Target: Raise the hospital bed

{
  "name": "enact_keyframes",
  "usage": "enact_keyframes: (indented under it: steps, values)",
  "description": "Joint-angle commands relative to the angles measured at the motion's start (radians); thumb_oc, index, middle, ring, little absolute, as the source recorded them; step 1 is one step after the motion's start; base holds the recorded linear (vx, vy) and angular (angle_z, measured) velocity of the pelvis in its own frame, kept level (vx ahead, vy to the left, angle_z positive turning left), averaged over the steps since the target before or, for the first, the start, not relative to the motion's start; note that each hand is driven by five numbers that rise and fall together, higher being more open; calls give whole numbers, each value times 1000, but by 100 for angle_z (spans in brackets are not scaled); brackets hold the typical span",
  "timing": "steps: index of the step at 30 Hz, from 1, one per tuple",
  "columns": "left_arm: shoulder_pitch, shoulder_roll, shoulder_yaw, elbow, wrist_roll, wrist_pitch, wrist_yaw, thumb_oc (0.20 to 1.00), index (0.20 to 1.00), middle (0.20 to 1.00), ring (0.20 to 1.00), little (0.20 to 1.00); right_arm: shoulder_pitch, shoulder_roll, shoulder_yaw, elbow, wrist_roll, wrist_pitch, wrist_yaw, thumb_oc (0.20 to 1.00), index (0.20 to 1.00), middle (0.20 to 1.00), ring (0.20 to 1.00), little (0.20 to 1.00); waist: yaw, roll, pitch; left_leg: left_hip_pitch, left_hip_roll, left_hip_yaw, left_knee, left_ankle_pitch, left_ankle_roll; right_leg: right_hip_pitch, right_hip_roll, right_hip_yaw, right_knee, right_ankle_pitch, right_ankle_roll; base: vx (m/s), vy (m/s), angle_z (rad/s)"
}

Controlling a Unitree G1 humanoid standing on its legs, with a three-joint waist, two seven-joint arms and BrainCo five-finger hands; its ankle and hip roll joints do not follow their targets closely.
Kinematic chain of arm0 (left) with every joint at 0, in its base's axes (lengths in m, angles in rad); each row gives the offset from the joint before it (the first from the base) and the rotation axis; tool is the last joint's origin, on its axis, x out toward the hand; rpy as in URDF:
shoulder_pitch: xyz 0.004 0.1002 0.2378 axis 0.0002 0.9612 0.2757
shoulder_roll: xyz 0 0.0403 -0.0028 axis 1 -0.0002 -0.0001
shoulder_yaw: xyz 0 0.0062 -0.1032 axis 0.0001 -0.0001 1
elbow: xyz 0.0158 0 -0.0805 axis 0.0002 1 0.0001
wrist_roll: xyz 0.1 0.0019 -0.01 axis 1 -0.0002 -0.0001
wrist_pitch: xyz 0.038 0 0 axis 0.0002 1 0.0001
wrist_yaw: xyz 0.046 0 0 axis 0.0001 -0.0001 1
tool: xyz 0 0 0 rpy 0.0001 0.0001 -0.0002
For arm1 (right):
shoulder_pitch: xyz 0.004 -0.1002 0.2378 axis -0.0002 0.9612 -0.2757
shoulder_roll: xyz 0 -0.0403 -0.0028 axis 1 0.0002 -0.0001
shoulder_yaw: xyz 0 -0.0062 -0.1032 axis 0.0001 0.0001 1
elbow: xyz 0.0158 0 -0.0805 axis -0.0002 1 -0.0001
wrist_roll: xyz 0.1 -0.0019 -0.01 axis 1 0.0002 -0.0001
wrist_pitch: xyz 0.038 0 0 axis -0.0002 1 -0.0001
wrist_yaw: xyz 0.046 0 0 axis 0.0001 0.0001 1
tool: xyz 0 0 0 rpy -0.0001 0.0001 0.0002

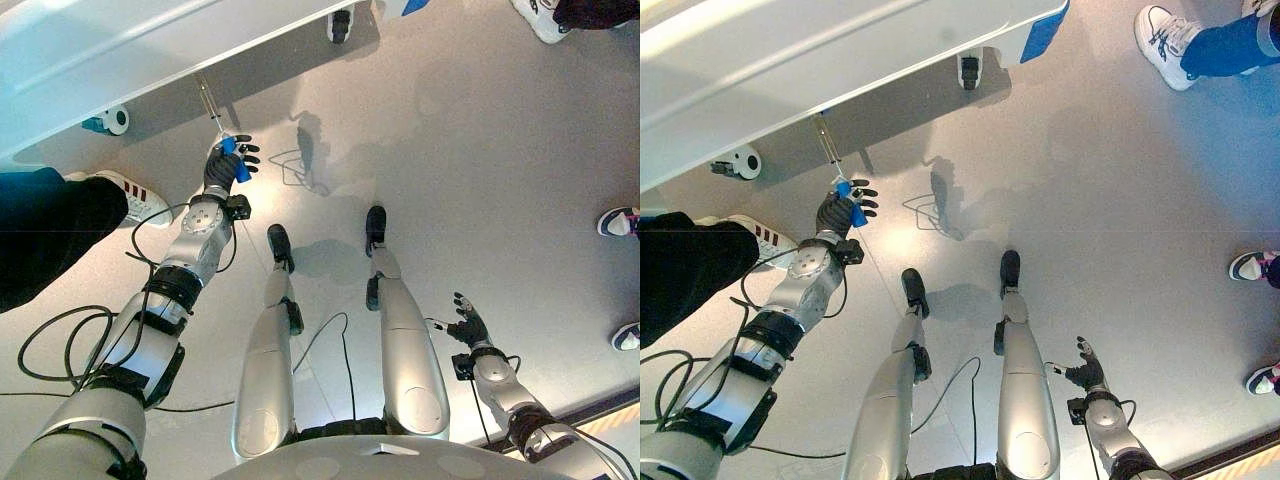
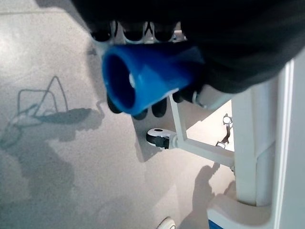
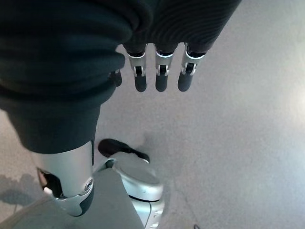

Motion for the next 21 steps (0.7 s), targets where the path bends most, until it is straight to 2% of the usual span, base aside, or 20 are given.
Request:
enact_keyframes:
  steps: [1, 9, 21]
  values:
    - [-48, 88, 65, -34, 16, -77, 16, 200, 200, 200, 200, 200, 73, -47, -25, 9, 11, 21, -7, 1000, 1000, 1000, 1000, 1000, 31, -11, 9, -22, 25, 26, 100, -27, -26, -20, -23, 12, 93, -23, 72, 25, 24, 6]
    - [-59, 137, 94, 67, 41, -65, 33, 200, 200, 200, 200, 200, 62, -47, -16, 22, 15, 16, -9, 1000, 1000, 1000, 1000, 1000, 50, -30, 9, -42, 18, 11, 96, -26, -20, -11, -33, -5, 72, -21, 77, 23, 33, 8]
    - [-150, 166, 98, 360, 121, -23, 53, 200, 200, 200, 200, 200, 37, -42, 17, 32, 31, 5, -17, 1000, 1000, 1000, 1000, 1000, 57, -67, 9, -112, 6, -1, 85, -20, -20, -36, -47, -18, 22, 0, 94, 26, 32, 10]
